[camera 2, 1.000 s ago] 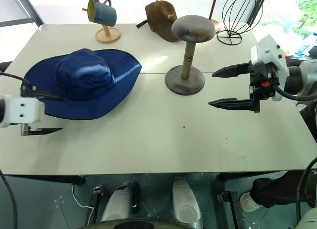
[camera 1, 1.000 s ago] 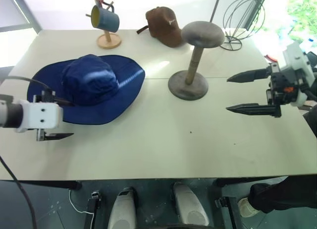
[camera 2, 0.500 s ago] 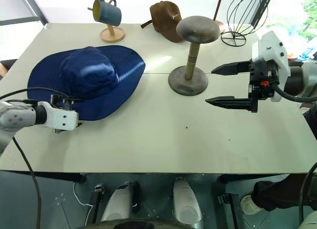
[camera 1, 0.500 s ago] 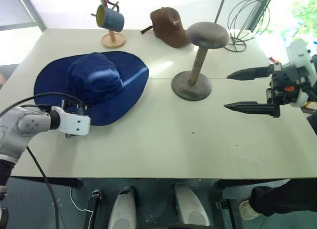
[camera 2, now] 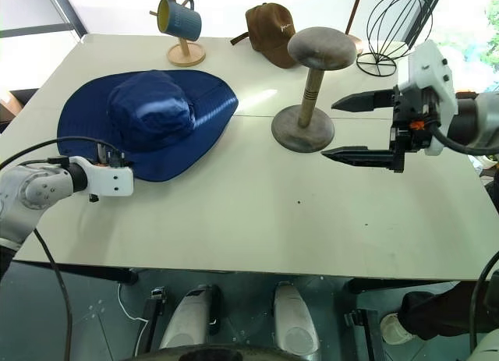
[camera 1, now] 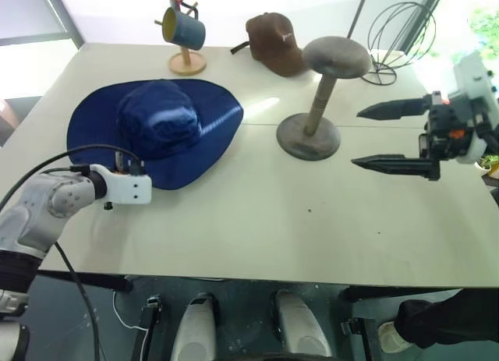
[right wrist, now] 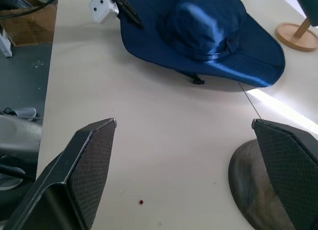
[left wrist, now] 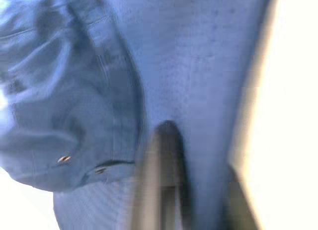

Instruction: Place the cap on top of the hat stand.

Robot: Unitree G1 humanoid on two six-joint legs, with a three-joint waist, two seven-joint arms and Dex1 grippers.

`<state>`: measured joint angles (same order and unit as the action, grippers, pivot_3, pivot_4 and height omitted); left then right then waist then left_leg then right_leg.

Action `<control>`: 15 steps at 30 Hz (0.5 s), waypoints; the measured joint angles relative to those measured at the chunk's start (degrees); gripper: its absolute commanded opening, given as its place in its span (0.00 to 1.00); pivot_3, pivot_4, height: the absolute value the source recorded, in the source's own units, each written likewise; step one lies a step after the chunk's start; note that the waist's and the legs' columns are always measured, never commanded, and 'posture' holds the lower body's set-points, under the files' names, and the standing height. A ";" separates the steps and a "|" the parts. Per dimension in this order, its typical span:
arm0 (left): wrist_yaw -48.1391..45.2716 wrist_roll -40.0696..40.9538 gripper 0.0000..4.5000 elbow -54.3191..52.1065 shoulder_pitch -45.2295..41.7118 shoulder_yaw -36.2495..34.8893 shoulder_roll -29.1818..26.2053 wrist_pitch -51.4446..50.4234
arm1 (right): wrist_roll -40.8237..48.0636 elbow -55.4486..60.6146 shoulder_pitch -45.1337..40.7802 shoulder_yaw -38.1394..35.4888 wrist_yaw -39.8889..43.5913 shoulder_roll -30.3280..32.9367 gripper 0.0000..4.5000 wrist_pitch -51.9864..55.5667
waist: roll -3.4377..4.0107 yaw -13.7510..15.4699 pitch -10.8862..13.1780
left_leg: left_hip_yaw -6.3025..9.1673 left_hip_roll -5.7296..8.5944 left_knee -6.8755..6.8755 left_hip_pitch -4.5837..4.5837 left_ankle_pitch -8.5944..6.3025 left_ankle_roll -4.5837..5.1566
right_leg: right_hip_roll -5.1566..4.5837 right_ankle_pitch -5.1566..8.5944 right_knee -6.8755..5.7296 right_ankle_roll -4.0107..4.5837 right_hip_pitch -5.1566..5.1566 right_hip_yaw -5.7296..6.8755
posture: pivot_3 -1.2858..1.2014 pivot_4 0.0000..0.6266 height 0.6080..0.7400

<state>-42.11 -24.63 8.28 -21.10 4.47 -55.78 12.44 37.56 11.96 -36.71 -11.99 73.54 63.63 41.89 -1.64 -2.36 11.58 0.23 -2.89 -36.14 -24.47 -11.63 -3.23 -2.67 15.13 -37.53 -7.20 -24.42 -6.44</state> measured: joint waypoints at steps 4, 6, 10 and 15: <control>-4.18 9.65 0.01 -5.00 -2.81 -3.36 7.07 -15.94 | -0.93 -1.15 -0.27 0.01 -0.89 0.59 1.00 -1.07 | -0.03 -0.03 -0.02 | 0.06 0.01 -0.02 -0.03 0.00 0.00 | 0.02 -0.01 -0.02 -0.03 0.01 0.03 | 0.52 0.24 0.98; -5.40 13.06 0.01 -6.96 -5.79 -3.97 8.79 -22.55 | -1.49 -1.86 -0.50 -0.01 -1.65 0.61 1.00 -1.61 | -0.04 -0.02 -0.02 | 0.09 0.01 -0.03 -0.03 0.00 0.00 | 0.04 -0.04 -0.03 -0.09 0.01 0.04 | 0.52 0.24 0.98; -6.07 18.14 0.01 -8.83 -13.67 -5.65 10.85 -33.20 | -1.40 -2.26 0.26 -0.59 -1.42 1.16 1.00 -2.42 | -0.04 -0.15 -0.02 | 0.10 0.01 -0.02 -0.02 0.00 0.01 | 0.06 -0.07 -0.03 -0.17 0.02 0.04 | 0.52 0.24 0.98; -5.55 21.60 0.01 -6.16 -23.94 -5.33 13.80 -40.56 | -1.35 -2.22 3.31 -3.52 -1.06 2.79 1.00 -2.84 | -0.07 -0.03 0.00 | 0.18 0.02 -0.04 -0.05 0.01 0.01 | 0.10 -0.11 -0.04 -0.26 0.02 0.07 | 0.52 0.24 0.98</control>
<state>-47.65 -3.02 2.12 -45.04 -0.86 -41.99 -28.11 36.22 9.74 -33.39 -15.51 72.48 66.42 39.05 -1.71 -2.39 11.58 0.41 -2.88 -36.17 -24.52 -11.62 -3.22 -2.57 15.02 -37.57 -7.45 -24.40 -6.37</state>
